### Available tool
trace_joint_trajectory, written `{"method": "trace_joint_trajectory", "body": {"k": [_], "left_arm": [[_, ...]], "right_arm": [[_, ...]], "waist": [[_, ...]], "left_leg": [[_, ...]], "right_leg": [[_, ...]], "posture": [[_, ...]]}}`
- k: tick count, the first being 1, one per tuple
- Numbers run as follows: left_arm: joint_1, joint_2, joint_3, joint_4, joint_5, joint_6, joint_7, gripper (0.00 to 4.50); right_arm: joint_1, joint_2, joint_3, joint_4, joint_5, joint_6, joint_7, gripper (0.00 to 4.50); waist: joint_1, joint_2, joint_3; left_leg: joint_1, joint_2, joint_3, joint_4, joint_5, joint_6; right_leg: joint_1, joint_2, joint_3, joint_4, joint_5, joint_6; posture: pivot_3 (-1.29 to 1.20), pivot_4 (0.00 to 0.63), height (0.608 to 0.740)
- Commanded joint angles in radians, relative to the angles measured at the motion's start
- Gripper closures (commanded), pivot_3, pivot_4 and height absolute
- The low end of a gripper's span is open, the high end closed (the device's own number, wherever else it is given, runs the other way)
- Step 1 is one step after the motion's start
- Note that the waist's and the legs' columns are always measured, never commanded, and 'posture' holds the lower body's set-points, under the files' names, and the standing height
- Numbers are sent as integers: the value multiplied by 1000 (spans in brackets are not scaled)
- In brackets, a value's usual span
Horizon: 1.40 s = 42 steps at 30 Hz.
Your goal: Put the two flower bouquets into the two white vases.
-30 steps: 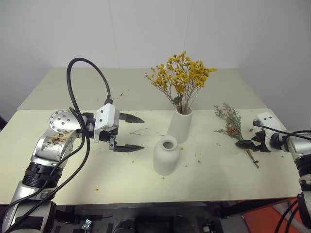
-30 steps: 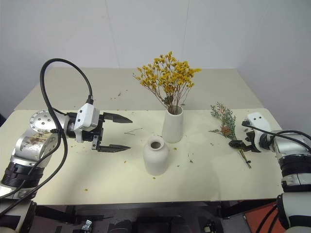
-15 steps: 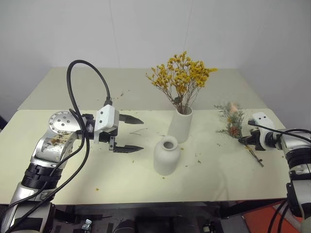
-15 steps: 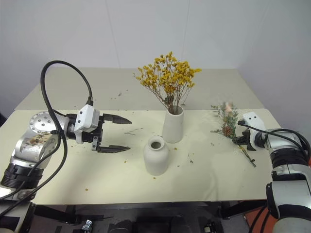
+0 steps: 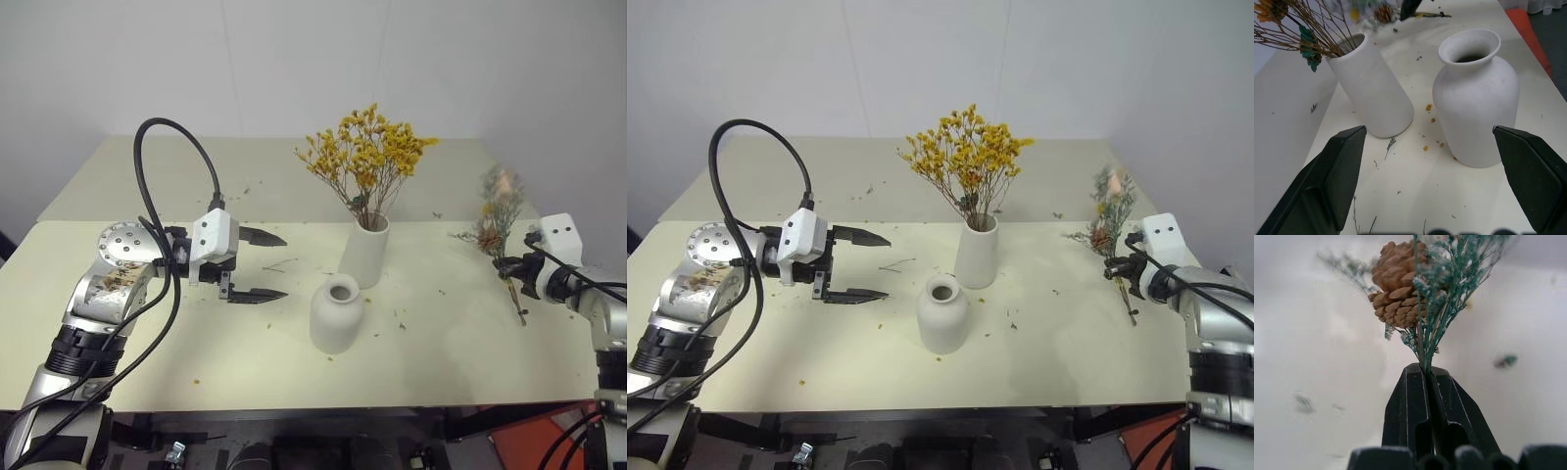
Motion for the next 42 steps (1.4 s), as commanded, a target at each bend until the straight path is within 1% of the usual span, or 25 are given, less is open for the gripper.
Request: {"method": "trace_joint_trajectory", "body": {"k": [1,3,4,6,7,8,10,12,15,18,21,24,27,33,37,39,42], "left_arm": [[-35,2,11,16,0,-22,-7,0],[-41,1,11,30,-2,-25,-11,0],[-43,0,13,35,-3,-26,-14,0],[-45,-2,15,44,-9,-25,-20,0],[-47,-3,15,50,-9,-26,-23,0],[-48,-4,14,55,-9,-27,-25,0],[-55,-11,9,73,-6,-33,-34,0],[-66,-18,1,94,0,-42,-43,0],[-83,-31,-3,124,5,-54,-51,0],[-91,-41,-3,143,4,-58,-55,0],[-86,-49,3,146,-3,-49,-57,0],[-77,-51,6,134,-7,-40,-55,0],[-64,-45,12,118,-11,-30,-50,0],[-42,-22,30,91,-11,-16,-29,0],[-22,-8,40,71,-18,-9,-20,0],[-16,-4,44,65,-21,-5,-15,0],[-8,-6,43,65,-18,-9,-9,0]], "right_arm": [[54,92,-166,-291,56,19,-134,4483],[89,216,-264,-466,109,-19,-215,4483],[107,284,-303,-537,155,-75,-230,4483],[171,390,-335,-676,214,-194,-232,4483],[203,441,-347,-732,269,-263,-208,4483],[227,470,-351,-764,306,-308,-194,4483],[298,499,-377,-822,490,-329,-138,4483],[333,499,-370,-856,619,-332,-148,4483],[349,477,-305,-886,708,-351,-164,4483],[352,469,-194,-911,690,-380,-158,4483],[324,494,-40,-892,596,-443,-149,4483],[294,491,80,-804,477,-535,-85,4483],[243,482,152,-719,437,-591,-25,4483],[168,498,259,-613,385,-654,26,4483],[135,513,290,-588,378,-673,22,4483],[122,517,293,-587,391,-665,13,4483],[120,530,299,-599,452,-627,1,4483]], "waist": [[0,0,0],[0,0,0],[0,0,0],[0,1,0],[0,1,0],[0,1,0],[1,1,0],[1,1,0],[-1,1,0],[-5,1,0],[-6,1,0],[-4,1,0],[-2,1,0],[0,1,0],[-1,1,0],[-1,1,0],[1,1,0]], "left_leg": [[0,0,0,0,0,0],[1,0,-1,1,0,0],[1,0,-1,0,0,0],[0,1,-2,0,0,0],[0,1,-1,0,0,0],[0,1,-1,0,0,0],[0,0,-1,0,0,0],[1,0,-1,1,0,0],[2,0,-1,2,0,0],[3,1,-1,1,0,0],[3,2,-1,0,0,0],[2,1,-1,0,0,0],[2,1,-1,1,0,0],[2,1,-1,1,0,0],[2,1,-1,1,0,0],[2,1,-1,1,0,0],[2,1,-1,1,0,0]], "right_leg": [[0,0,0,0,0,0],[0,0,-1,1,0,0],[0,0,-1,1,0,0],[0,1,-1,1,0,1],[0,1,-1,1,-1,1],[0,1,-1,1,0,1],[1,0,-1,0,0,1],[2,0,-1,-1,0,1],[3,0,-1,0,0,1],[3,1,-1,1,0,0],[2,1,-1,1,-1,-1],[1,1,-1,1,-1,-1],[2,1,-1,1,-1,0],[1,1,-2,1,-1,-1],[1,1,-2,1,-1,-1],[1,1,-2,1,-1,-1],[1,1,-2,1,-1,-1]], "posture": [[0,150,740],[0,150,740],[0,150,740],[0,150,740],[0,150,740],[0,150,740],[0,150,740],[0,150,740],[0,150,740],[0,150,740],[0,150,740],[0,150,740],[0,150,740],[0,150,740],[0,150,740],[0,150,740],[0,150,740]]}}
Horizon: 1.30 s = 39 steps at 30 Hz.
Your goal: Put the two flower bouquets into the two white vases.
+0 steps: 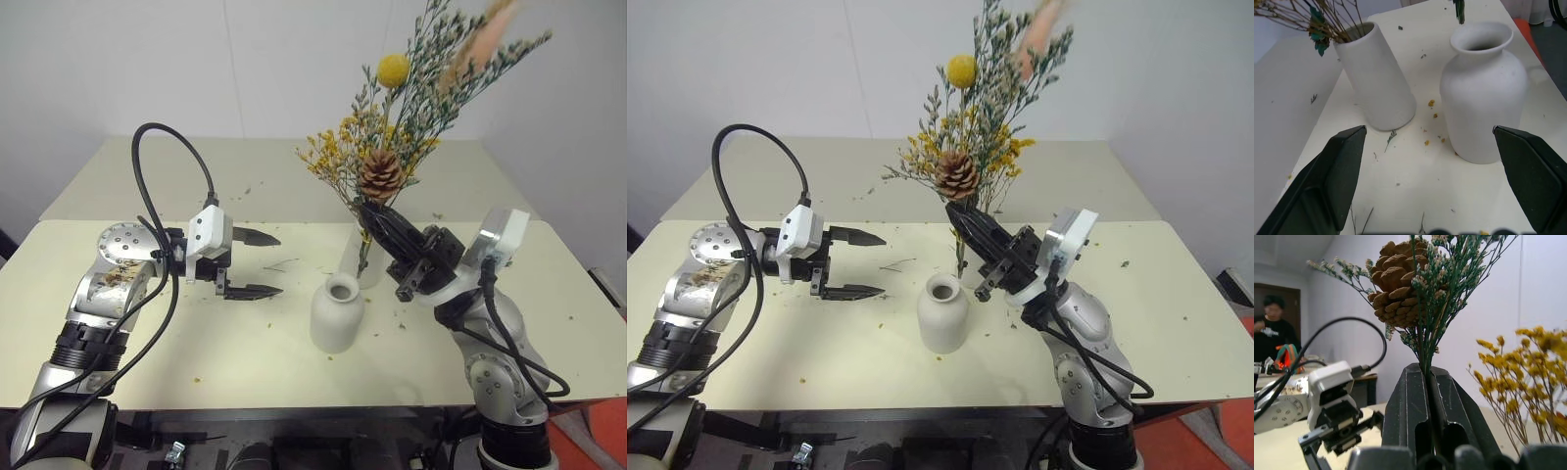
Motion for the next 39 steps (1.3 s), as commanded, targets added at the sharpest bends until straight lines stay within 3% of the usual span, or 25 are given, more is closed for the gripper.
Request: {"method": "trace_joint_trajectory", "body": {"k": [1,8,16,28,39], "left_arm": [[1,7,31,-35,-18,-3,13,0],[3,2,25,-33,-19,-4,15,0],[-8,5,29,-4,-12,-18,14,0],[-16,-3,48,-4,-24,-11,26,0],[-22,7,31,-12,-63,35,-40,0]], "right_arm": [[-10,9,1,-32,71,16,-12,4483],[-3,8,19,-55,126,45,-28,4483],[21,11,56,-2,103,25,-3,4483],[68,65,99,148,42,-105,144,4483],[104,68,117,133,15,-109,141,4483]], "waist": [[1,0,0],[0,0,0],[0,0,0],[-1,0,0],[-1,0,0]], "left_leg": [[0,0,0,0,0,0],[0,0,0,0,0,0],[0,0,0,0,0,0],[0,0,0,0,0,0],[0,0,0,0,0,0]], "right_leg": [[0,0,0,0,0,0],[0,0,0,0,0,0],[0,0,0,0,0,0],[0,0,0,0,0,0],[0,0,0,0,0,0]], "posture": [[0,150,740],[0,150,740],[0,150,740],[0,150,740],[0,150,740]]}}
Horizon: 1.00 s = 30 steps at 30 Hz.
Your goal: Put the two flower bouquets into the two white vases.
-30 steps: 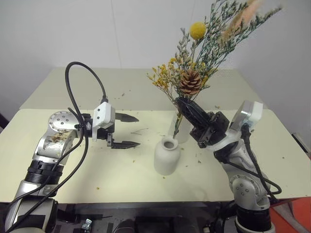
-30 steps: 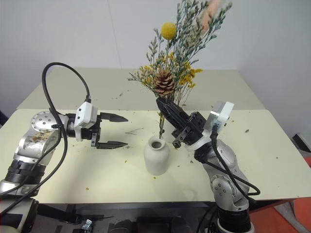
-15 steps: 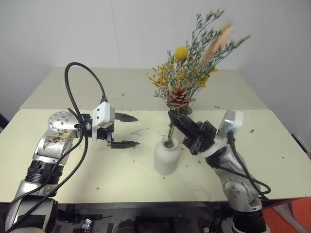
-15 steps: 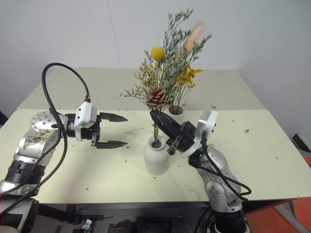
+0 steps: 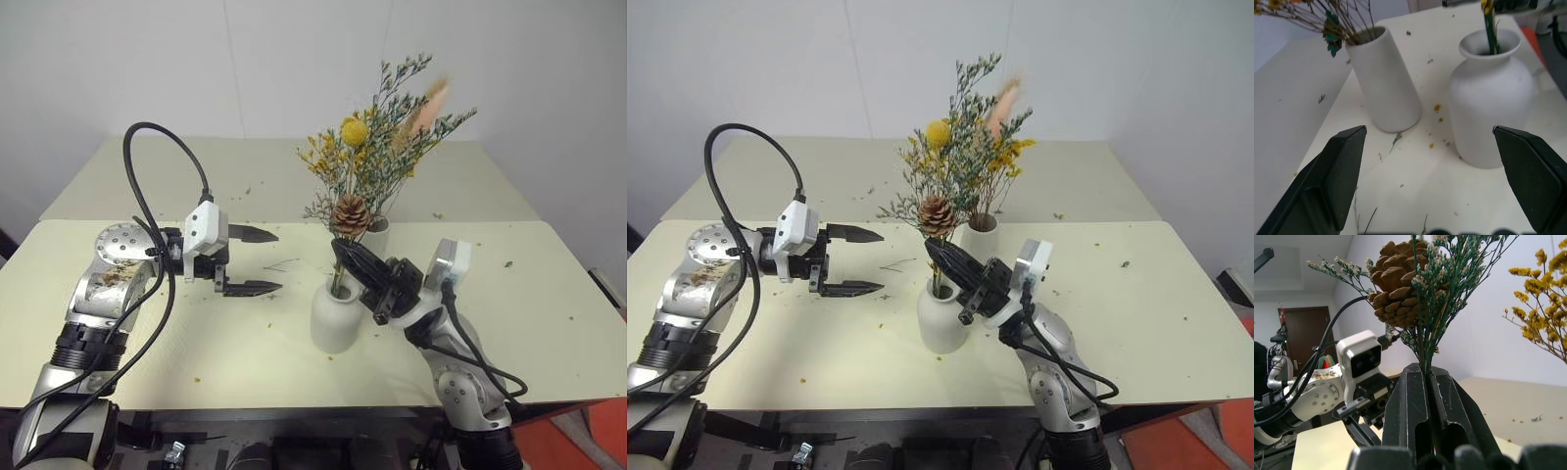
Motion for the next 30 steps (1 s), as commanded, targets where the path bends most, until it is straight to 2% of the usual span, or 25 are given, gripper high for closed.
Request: {"method": "trace_joint_trajectory", "body": {"k": [1,9,12,22,24,30], "left_arm": [[-20,25,7,-25,-30,22,-50,0],[-13,51,-5,-36,-13,34,-100,0],[-3,52,-8,-46,-9,31,-102,0],[-9,42,-12,-35,5,17,-87,0],[-11,41,-12,-33,6,15,-87,0],[-28,32,-24,-3,23,-3,-93,0]], "right_arm": [[8,-5,8,-42,-5,-19,6,4483],[8,-20,10,-39,2,-4,17,4483],[9,-28,12,-38,0,-7,29,3704],[18,-53,-2,-34,-29,-41,60,322],[27,-78,-9,-42,-42,-33,60,322],[-6,-252,-44,-81,3,116,70,322]], "waist": [[0,0,0],[-1,0,0],[-1,0,0],[-1,0,0],[-1,0,0],[3,0,0]], "left_leg": [[0,0,0,0,0,0],[0,0,0,0,0,0],[0,0,0,0,0,0],[0,0,0,0,0,0],[0,0,0,0,0,0],[0,0,0,0,0,0]], "right_leg": [[0,0,0,0,0,0],[0,0,0,0,0,0],[0,0,0,0,0,0],[0,0,0,0,0,0],[0,0,0,0,0,0],[0,0,0,0,0,0]], "posture": [[0,150,740],[0,150,740],[0,150,740],[0,150,740],[0,150,740],[0,150,740]]}}
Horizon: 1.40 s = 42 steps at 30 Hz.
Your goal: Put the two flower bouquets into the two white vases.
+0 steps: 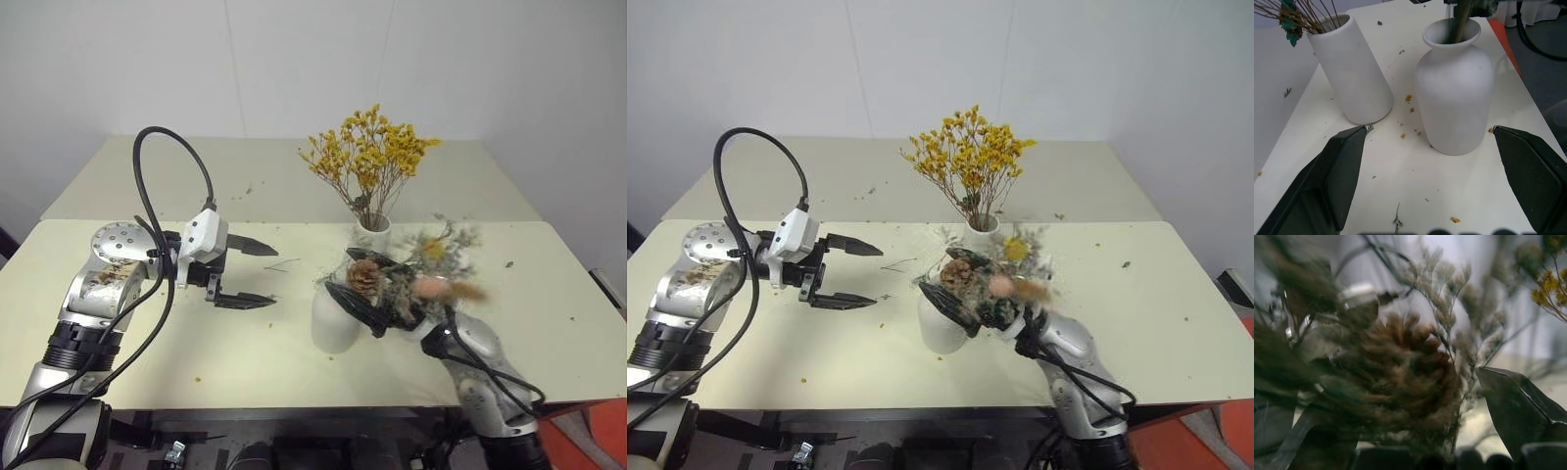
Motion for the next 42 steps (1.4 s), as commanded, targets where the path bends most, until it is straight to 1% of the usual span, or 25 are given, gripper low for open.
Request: {"method": "trace_joint_trajectory", "body": {"k": [1,6,10,14,19,25,30,32,37,40,42], "left_arm": [[-33,-8,-5,6,9,-29,-2,0],[-41,-26,-13,22,22,-45,1,0],[-19,-22,-5,6,15,-44,8,0],[2,-13,8,-13,2,-34,15,0],[25,9,21,-34,-9,-27,14,0],[92,77,58,-59,-19,-20,-6,0],[138,127,98,-61,-31,-24,-17,0],[148,140,111,-71,-45,-17,-19,0],[163,151,171,-95,-119,26,-14,0],[173,167,180,-102,-114,28,-8,0],[178,170,185,-103,-114,26,-3,0]], "right_arm": [[-47,-63,-29,-57,30,66,12,322],[-84,-170,-71,-81,28,85,60,322],[-50,-246,-124,-119,64,95,105,322],[17,-319,-189,-131,71,82,158,322],[132,-414,-319,-116,96,79,244,322],[308,-518,-578,-86,125,116,312,322],[396,-539,-763,-83,155,162,304,322],[422,-535,-812,-87,156,167,305,322],[492,-526,-900,-86,149,175,310,322],[511,-527,-924,-86,156,180,309,322],[518,-528,-934,-87,157,181,311,322]], "waist": [[0,0,0],[-1,0,0],[2,0,0],[5,0,0],[14,0,0],[18,0,0],[23,0,0],[24,0,0],[24,-1,0],[24,-1,0],[23,0,0]], "left_leg": [[0,0,0,0,0,0],[0,0,0,0,0,0],[-2,0,0,0,0,0],[-2,0,0,0,0,0],[-1,0,0,0,0,0],[0,0,0,0,0,0],[1,0,0,0,0,0],[1,0,0,0,0,0],[0,0,1,0,0,0],[0,0,1,0,0,0],[1,0,1,0,0,0]], "right_leg": [[0,0,0,0,0,0],[0,0,0,0,0,0],[0,0,0,-1,0,0],[0,0,0,-2,0,0],[0,0,0,-1,0,0],[0,0,0,-1,0,0],[1,0,0,-1,0,0],[1,0,0,-1,-1,0],[1,-1,0,-2,-1,0],[1,-1,0,-2,-1,0],[1,-1,0,-2,-3,-4]], "posture": [[0,150,740],[0,150,740],[0,150,740],[0,150,740],[0,150,740],[0,150,740],[0,150,740],[0,150,740],[0,150,740],[0,150,740],[0,150,740]]}}
